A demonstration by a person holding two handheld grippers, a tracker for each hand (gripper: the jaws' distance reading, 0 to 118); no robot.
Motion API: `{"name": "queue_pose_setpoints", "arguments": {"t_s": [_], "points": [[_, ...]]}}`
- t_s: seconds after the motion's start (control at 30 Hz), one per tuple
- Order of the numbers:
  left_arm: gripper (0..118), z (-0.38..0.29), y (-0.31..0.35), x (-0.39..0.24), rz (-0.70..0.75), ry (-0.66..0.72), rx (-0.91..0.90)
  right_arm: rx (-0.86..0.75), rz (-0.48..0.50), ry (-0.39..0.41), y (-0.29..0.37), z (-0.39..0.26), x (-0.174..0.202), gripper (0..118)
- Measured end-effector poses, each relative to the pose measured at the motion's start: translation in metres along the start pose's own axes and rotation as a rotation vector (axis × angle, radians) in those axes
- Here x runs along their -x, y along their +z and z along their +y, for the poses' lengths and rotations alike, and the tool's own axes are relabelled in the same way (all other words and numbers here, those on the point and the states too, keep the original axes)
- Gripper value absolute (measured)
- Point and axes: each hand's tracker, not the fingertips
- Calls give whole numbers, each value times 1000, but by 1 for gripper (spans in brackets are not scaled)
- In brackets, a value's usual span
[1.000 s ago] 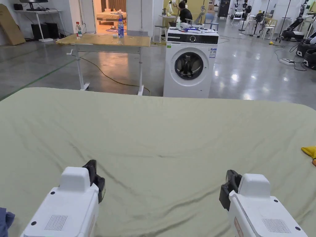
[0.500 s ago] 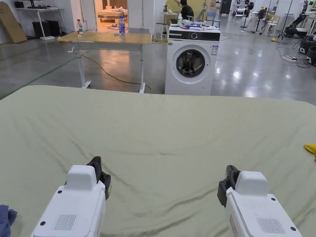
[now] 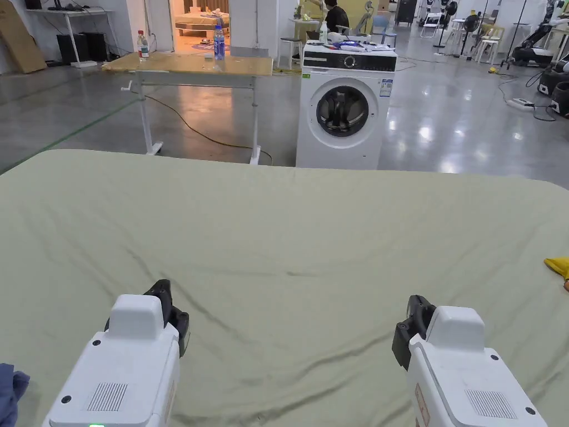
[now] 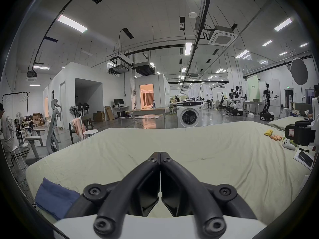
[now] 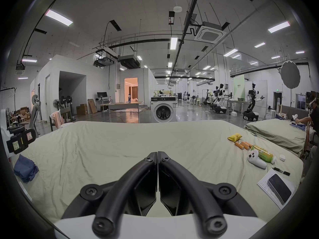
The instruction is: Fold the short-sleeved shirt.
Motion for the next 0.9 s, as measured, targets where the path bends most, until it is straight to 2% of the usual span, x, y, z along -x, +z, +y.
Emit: {"name": "queue_pose_setpoints", "arguments": {"t_s": [0.03,0.07,0.1,0.13,0.17,0.23,0.27,0.37,0.47,0.6,0.67,0.77,0.83,0.9], "points": [[5,1,-1,1,-2,1,4,2,-6,5,0,0,0,4],[14,2,-1,1,-5,3,9,4,-14,12,-1,-1,0,12],[25,2,-1,2,-6,6,11,3,-17,15,-1,-1,-1,28],[44,2,-2,3,-4,15,9,3,-18,17,-1,-1,-1,50],[55,2,-2,3,-3,24,7,3,-19,18,-1,-1,-1,59],[73,2,-4,7,-8,34,3,-1,-31,27,-2,-1,-1,64],[77,3,-6,8,-11,20,8,-1,-42,36,-2,-1,-1,67],[80,4,-8,8,9,-42,6,-1,-45,50,-4,0,-2,81],[81,6,-8,11,16,-51,-9,2,-48,47,-6,3,-3,81],[88,7,-10,16,27,-31,-5,6,-33,50,-5,3,-5,81],[88,7,-10,18,26,-24,-6,9,-10,25,-6,4,-7,81],[89,7,-9,19,24,-14,-5,6,-27,32,-7,5,-8,83],[92,7,-10,20,14,-9,-1,-6,24,-6,-11,7,-14,86],[94,7,-10,20,0,-8,2,6,34,-42,-14,10,-17,87]]}}
